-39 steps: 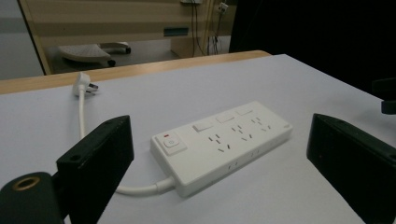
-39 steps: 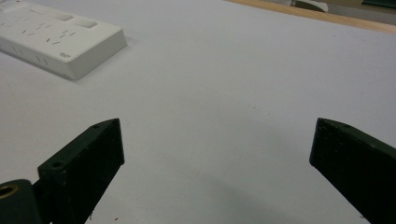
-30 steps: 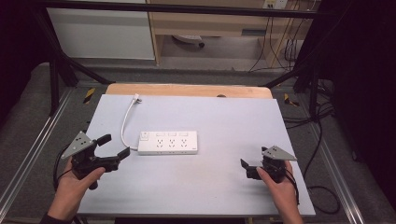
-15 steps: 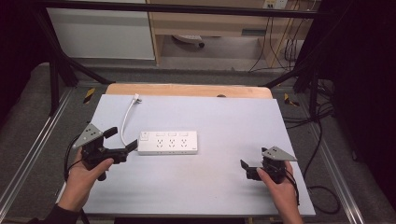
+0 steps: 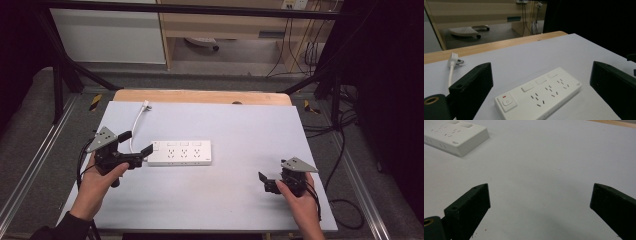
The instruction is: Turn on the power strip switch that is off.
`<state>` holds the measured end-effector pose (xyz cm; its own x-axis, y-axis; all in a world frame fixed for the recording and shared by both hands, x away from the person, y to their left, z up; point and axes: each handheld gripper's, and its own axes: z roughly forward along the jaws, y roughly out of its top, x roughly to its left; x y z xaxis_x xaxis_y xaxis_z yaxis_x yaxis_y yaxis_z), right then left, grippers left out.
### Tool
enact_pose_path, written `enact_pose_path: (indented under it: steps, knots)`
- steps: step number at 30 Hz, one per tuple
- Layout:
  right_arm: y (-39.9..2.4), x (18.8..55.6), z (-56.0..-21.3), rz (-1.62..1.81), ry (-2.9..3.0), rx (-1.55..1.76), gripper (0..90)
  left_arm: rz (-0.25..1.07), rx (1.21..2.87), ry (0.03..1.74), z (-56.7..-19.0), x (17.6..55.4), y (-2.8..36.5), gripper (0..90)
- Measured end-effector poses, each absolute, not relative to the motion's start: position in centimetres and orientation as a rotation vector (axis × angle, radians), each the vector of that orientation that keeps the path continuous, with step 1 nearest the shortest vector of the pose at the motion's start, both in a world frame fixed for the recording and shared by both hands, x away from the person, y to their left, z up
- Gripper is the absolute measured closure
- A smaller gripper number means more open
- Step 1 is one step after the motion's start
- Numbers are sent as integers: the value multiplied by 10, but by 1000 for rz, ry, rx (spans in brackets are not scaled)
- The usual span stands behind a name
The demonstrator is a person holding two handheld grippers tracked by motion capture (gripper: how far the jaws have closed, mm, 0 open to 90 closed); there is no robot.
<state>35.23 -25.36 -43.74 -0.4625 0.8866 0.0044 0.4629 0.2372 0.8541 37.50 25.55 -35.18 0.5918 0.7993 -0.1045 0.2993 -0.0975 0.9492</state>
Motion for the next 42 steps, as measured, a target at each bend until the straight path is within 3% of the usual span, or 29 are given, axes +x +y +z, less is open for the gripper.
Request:
enact_pose_path:
  steps: [13,42]
  knots:
    - [-259,351,-439,1248,1995,1344,37,536,1665,911,-349,390,245,54]
    - [-252,350,-439,1139,2070,1231,49,525,1730,918,-360,419,215,65]
